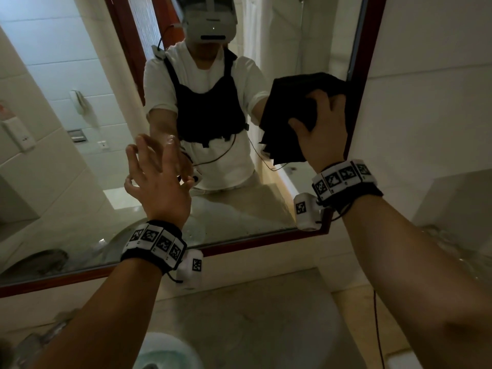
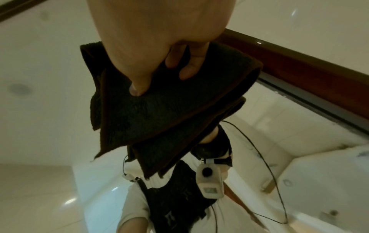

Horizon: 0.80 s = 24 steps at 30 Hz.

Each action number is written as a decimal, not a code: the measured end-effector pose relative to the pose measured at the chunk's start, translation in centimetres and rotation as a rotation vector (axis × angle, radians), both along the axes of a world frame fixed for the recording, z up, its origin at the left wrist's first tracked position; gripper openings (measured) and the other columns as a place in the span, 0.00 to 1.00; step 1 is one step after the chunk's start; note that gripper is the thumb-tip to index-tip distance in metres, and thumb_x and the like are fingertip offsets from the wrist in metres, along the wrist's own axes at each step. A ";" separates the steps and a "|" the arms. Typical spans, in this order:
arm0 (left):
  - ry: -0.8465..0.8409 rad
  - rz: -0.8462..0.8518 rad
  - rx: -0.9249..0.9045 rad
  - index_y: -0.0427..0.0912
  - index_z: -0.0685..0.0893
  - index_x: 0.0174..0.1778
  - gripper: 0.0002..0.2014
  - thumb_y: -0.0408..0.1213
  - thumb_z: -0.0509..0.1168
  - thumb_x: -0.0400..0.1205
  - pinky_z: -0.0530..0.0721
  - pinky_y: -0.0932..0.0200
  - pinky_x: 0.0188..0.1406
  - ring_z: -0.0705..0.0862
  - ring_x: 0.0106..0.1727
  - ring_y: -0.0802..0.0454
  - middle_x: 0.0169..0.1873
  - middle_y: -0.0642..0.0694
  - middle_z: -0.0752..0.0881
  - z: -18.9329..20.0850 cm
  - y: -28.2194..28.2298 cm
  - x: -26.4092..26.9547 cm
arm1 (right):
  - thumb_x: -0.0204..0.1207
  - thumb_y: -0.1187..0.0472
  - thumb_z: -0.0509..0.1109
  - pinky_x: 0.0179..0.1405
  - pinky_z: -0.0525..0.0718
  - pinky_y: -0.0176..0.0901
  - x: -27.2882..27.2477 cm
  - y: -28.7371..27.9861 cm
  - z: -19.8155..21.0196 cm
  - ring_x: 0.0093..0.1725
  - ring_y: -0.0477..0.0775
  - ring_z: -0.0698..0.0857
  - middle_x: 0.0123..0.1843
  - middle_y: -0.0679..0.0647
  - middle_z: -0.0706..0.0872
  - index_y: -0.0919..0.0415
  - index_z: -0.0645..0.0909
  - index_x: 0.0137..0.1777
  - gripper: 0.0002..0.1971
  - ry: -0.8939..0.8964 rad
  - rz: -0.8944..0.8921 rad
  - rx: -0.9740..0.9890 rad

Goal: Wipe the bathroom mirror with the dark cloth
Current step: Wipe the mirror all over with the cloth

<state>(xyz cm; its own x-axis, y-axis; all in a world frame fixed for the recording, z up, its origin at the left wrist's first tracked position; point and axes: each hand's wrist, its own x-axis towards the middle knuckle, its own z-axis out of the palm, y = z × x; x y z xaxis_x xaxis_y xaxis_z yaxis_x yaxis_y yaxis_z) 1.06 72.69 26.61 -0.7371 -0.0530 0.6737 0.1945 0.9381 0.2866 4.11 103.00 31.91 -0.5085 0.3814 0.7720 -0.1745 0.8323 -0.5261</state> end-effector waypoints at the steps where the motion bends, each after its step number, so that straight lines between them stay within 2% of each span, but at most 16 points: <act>1: -0.001 0.000 0.000 0.61 0.53 0.82 0.48 0.44 0.78 0.73 0.60 0.25 0.72 0.41 0.86 0.38 0.86 0.41 0.41 0.0 0.0 0.0 | 0.74 0.50 0.73 0.48 0.79 0.46 0.0 0.0 -0.5 0.64 0.62 0.78 0.66 0.63 0.72 0.57 0.75 0.70 0.26 -0.007 -0.001 0.001; 7: -0.016 -0.018 0.005 0.61 0.51 0.83 0.49 0.44 0.78 0.74 0.58 0.25 0.73 0.40 0.86 0.39 0.86 0.41 0.40 -0.1 0.1 0.1 | 0.75 0.50 0.74 0.44 0.78 0.47 0.7 0.6 -5.0 0.62 0.65 0.78 0.67 0.65 0.72 0.58 0.74 0.70 0.26 -0.102 -0.036 0.026; 13: -0.007 -0.024 0.018 0.62 0.51 0.83 0.49 0.45 0.77 0.74 0.58 0.25 0.73 0.40 0.86 0.39 0.86 0.40 0.40 -0.2 0.2 -0.1 | 0.75 0.50 0.73 0.45 0.87 0.58 1.1 0.9 -10.2 0.61 0.69 0.78 0.69 0.66 0.71 0.56 0.70 0.69 0.26 -0.214 -0.047 -0.004; 19: 0.041 -0.043 0.014 0.61 0.52 0.84 0.46 0.50 0.74 0.77 0.59 0.24 0.72 0.42 0.86 0.38 0.86 0.39 0.43 -0.8 -0.2 0.0 | 0.74 0.51 0.74 0.45 0.84 0.53 1.3 0.7 -12.0 0.60 0.68 0.79 0.67 0.65 0.72 0.54 0.68 0.67 0.25 -0.218 -0.031 -0.025; 24: 0.061 -0.032 0.020 0.60 0.52 0.85 0.45 0.50 0.73 0.78 0.60 0.25 0.72 0.43 0.86 0.38 0.86 0.38 0.44 -1.1 0.0 -0.2 | 0.75 0.52 0.76 0.46 0.87 0.58 1.9 -0.1 -15.4 0.64 0.68 0.77 0.70 0.65 0.71 0.56 0.72 0.67 0.25 -0.339 -0.034 -0.050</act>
<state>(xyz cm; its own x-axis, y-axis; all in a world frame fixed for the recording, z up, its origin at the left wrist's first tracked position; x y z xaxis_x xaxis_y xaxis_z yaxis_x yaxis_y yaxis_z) 0.87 72.70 25.53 -0.6966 -0.0441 0.7161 0.2418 0.9253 0.2922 5.98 102.94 16.54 -0.7191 0.4360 0.5411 0.0447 0.8061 -0.5901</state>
